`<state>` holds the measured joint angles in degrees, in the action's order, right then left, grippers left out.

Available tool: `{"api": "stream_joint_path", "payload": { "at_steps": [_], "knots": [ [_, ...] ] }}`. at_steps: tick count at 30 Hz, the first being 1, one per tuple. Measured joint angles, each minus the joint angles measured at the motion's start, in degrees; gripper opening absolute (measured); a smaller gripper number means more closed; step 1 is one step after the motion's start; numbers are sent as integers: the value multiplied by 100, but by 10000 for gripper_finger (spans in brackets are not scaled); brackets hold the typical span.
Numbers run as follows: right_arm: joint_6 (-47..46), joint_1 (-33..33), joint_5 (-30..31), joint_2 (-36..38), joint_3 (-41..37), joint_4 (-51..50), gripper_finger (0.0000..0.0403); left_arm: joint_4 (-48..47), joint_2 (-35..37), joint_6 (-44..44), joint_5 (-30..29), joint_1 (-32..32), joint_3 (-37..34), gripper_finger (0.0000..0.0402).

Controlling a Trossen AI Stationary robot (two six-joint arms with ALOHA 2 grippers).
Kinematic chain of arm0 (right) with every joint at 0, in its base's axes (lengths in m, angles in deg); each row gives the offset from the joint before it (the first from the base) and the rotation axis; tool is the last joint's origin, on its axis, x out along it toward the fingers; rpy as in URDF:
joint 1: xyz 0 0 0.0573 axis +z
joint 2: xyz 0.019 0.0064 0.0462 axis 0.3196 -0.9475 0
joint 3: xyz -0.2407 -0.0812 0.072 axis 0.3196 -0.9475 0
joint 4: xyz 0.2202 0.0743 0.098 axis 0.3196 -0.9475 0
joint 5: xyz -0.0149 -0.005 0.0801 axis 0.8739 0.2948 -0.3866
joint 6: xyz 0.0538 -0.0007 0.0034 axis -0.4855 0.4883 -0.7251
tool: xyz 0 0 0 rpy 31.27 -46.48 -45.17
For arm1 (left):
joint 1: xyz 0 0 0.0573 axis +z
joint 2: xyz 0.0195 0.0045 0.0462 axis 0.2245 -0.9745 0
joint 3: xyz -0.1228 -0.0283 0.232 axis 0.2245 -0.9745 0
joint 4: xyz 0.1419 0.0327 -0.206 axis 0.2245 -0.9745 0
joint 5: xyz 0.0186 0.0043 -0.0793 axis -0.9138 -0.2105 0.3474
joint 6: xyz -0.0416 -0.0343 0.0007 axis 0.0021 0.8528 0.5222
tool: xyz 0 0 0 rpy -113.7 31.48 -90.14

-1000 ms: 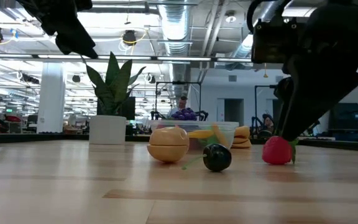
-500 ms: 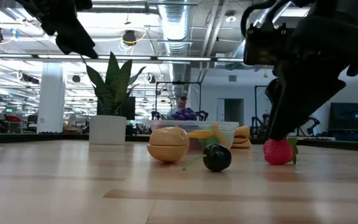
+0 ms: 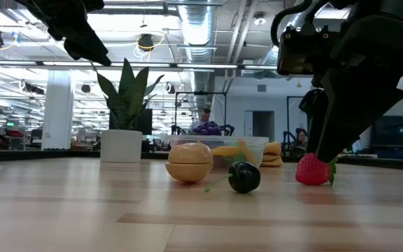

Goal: Pick and placing Produce into tupperware
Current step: Put the red strawberry into the transparent bin

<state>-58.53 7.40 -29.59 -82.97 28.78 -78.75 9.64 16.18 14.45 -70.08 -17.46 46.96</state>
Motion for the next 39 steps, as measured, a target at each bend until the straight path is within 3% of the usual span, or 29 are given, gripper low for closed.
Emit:
{"api": "stream_joint_path", "payload": {
  "at_steps": [19,27,39],
  "knots": [
    [155,-114,-2,2,0,5,249,86,-2,4,-45,0,2,212],
    [227,-112,-390,-359,5,293,249,89,-2,6,-45,2,2,212],
    [-52,-107,-254,-435,15,317,246,93,-2,17,-43,2,2,212]
  ]
}}
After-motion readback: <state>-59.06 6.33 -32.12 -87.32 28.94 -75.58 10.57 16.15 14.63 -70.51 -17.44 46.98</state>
